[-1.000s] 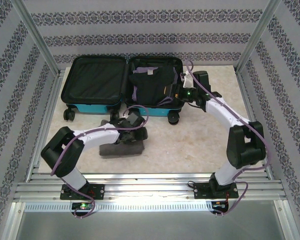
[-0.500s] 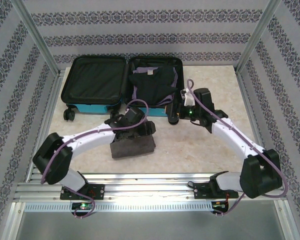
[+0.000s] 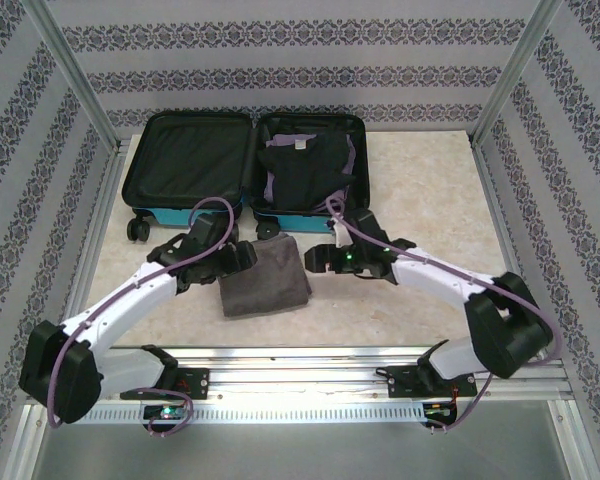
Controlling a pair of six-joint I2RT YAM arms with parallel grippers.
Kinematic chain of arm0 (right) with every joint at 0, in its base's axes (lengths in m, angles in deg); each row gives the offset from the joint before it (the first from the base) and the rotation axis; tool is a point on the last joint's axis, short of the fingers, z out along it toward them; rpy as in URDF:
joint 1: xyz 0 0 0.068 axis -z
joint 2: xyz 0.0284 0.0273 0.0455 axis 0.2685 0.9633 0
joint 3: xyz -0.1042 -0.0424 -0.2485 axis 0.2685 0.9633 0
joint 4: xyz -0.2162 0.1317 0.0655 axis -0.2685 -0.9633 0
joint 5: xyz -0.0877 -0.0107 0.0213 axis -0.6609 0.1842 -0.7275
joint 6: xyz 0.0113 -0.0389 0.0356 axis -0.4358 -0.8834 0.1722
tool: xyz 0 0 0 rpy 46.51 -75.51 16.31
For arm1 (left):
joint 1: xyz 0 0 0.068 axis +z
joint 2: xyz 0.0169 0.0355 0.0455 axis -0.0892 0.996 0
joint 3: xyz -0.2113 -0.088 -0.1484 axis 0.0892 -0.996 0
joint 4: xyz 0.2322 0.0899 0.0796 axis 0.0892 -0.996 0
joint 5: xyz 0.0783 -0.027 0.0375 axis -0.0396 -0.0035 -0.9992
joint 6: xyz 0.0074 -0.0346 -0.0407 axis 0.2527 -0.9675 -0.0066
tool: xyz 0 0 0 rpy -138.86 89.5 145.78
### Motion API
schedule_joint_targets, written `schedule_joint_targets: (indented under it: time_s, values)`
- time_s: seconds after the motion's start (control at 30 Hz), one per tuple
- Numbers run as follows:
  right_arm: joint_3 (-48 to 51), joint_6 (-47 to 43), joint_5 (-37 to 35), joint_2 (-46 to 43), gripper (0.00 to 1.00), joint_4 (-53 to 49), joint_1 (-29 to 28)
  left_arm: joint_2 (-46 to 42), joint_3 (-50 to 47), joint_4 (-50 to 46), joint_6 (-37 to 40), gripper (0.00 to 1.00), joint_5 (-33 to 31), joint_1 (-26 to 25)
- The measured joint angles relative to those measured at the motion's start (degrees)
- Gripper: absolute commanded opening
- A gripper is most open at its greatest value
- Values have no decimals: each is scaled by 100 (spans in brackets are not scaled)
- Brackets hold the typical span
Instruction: Pack the luggage
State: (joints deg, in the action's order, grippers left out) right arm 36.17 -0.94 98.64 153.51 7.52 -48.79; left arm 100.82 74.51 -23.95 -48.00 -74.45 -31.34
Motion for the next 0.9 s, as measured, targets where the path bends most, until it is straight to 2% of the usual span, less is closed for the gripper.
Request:
schedule_joint_targets:
  time_s: [0.23,0.43,0.77,0.9]
  values:
    - [-249,52,-184,719,77,219,-232,-136,-726,83,96,98,291,369]
    - [-496,57,-258,1128,77,448,-302,219,-962,396,168,99,557,461]
    - [-859,186,-214,1834,75,732,-640,1032,-1001,1443,210,95,1113,459]
    - [-973,267,-157,2044,73,791,-833,1097,-1027,1517,125,90,1156,503]
